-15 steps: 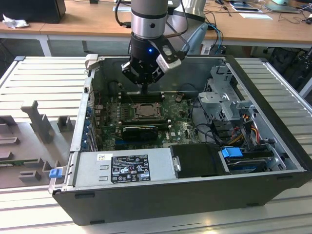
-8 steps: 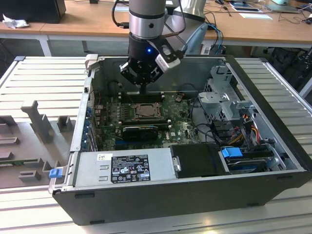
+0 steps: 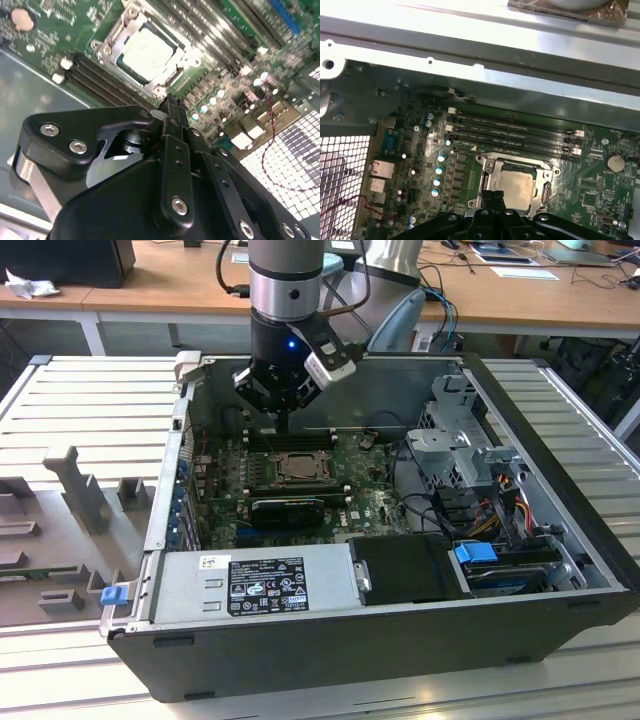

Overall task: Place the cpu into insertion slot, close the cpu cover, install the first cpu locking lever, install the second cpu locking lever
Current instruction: 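Install the first cpu locking lever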

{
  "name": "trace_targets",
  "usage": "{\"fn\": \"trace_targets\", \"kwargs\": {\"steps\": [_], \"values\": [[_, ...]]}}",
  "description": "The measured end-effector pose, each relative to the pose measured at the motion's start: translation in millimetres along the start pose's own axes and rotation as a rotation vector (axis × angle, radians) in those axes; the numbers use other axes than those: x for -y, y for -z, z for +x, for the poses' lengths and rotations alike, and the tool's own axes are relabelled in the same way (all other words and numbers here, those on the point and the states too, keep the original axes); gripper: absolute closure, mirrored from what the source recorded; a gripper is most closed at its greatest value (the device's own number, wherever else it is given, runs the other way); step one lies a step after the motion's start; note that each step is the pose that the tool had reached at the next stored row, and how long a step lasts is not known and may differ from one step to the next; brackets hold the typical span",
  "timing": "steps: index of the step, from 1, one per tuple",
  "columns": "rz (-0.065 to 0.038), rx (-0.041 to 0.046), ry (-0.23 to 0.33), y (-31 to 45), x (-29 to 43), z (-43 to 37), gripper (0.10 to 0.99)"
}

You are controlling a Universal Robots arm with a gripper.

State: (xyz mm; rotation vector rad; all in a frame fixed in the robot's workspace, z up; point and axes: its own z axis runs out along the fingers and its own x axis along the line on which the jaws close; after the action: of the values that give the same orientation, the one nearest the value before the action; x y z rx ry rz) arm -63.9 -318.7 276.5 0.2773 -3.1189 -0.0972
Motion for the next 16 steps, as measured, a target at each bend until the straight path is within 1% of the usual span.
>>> {"fn": "trace_targets", "kwargs": {"steps": [1, 3, 4, 5, 6, 10, 13, 15, 16], "values": [[-0.005, 0.0014, 0.004, -0.2, 0.0, 0.3, 0.98], [-0.008, 0.0132, 0.016, -0.7, -0.3, 1.8, 0.98], [-0.011, 0.0155, 0.016, -1.3, -1.0, 6.3, 0.98], [-0.012, 0.0161, 0.016, -1.6, -1.5, 8.8, 0.98], [-0.012, 0.0166, 0.011, -2.0, -1.7, 9.6, 0.98], [-0.012, 0.0199, -0.041, -3.9, -1.6, 10.0, 0.98], [-0.011, 0.0235, -0.092, -6.3, -1.4, 10.0, 0.98], [-0.011, 0.0246, -0.106, -8.3, -1.8, 10.5, 0.98], [-0.011, 0.0245, -0.107, -8.8, -2.1, 12.3, 0.98]]}}
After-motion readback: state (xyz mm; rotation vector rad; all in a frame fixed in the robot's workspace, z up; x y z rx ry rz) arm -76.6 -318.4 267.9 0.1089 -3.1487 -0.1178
